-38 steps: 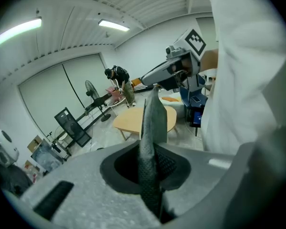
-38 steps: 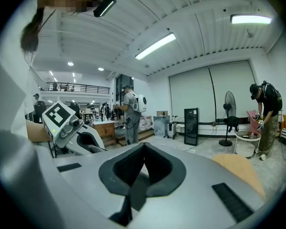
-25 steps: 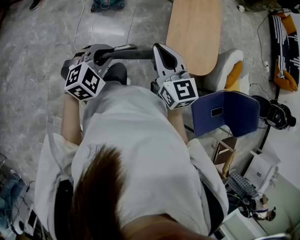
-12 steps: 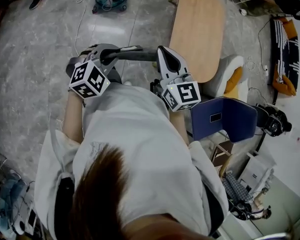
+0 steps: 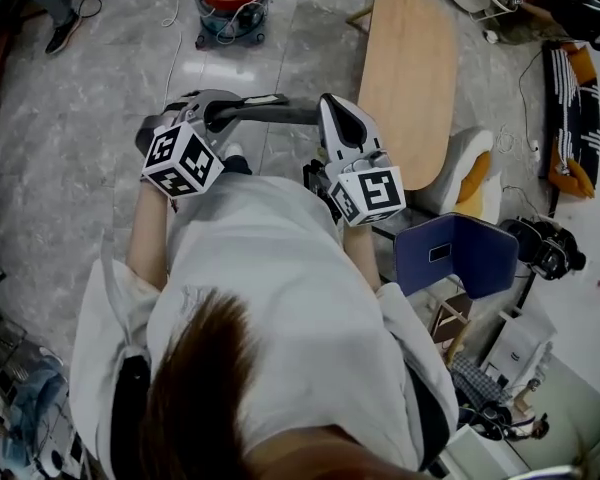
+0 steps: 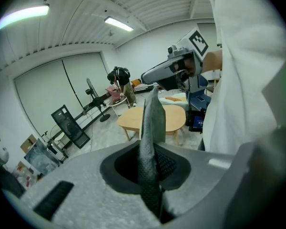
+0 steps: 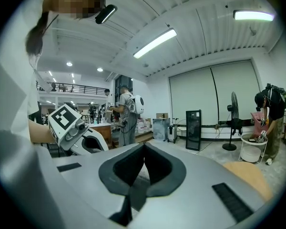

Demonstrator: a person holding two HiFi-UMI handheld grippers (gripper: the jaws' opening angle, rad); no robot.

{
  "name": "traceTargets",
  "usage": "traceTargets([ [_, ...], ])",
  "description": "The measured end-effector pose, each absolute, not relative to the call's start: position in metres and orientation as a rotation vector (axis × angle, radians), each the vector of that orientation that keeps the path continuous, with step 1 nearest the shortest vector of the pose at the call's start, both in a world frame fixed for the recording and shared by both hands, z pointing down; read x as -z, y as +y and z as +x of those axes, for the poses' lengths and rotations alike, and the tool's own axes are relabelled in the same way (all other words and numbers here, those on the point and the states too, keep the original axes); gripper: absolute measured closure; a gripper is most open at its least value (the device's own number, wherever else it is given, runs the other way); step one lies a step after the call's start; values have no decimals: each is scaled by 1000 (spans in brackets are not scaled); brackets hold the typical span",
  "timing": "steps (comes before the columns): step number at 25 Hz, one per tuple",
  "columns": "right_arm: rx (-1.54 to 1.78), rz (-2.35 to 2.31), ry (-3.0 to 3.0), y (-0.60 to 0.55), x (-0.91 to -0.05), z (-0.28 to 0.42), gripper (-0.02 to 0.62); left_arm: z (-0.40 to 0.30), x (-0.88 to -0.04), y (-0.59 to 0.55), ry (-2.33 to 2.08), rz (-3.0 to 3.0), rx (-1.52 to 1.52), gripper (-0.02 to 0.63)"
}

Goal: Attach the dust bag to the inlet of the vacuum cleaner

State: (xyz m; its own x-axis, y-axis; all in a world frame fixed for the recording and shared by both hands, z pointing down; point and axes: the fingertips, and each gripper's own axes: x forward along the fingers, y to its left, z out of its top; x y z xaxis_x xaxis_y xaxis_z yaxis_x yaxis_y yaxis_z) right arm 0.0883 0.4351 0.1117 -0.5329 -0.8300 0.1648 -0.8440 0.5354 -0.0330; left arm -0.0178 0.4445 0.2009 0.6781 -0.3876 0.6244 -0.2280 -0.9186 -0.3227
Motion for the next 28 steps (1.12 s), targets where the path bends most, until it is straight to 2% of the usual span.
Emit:
traceTargets([
  [13, -164, 1409, -2656, 392, -112, 52, 594, -63, -207, 398, 547, -2675, 1114, 568],
  [28, -205, 1277, -2679, 251, -132, 85, 594, -31, -231, 289, 655, -2723, 1177, 568],
])
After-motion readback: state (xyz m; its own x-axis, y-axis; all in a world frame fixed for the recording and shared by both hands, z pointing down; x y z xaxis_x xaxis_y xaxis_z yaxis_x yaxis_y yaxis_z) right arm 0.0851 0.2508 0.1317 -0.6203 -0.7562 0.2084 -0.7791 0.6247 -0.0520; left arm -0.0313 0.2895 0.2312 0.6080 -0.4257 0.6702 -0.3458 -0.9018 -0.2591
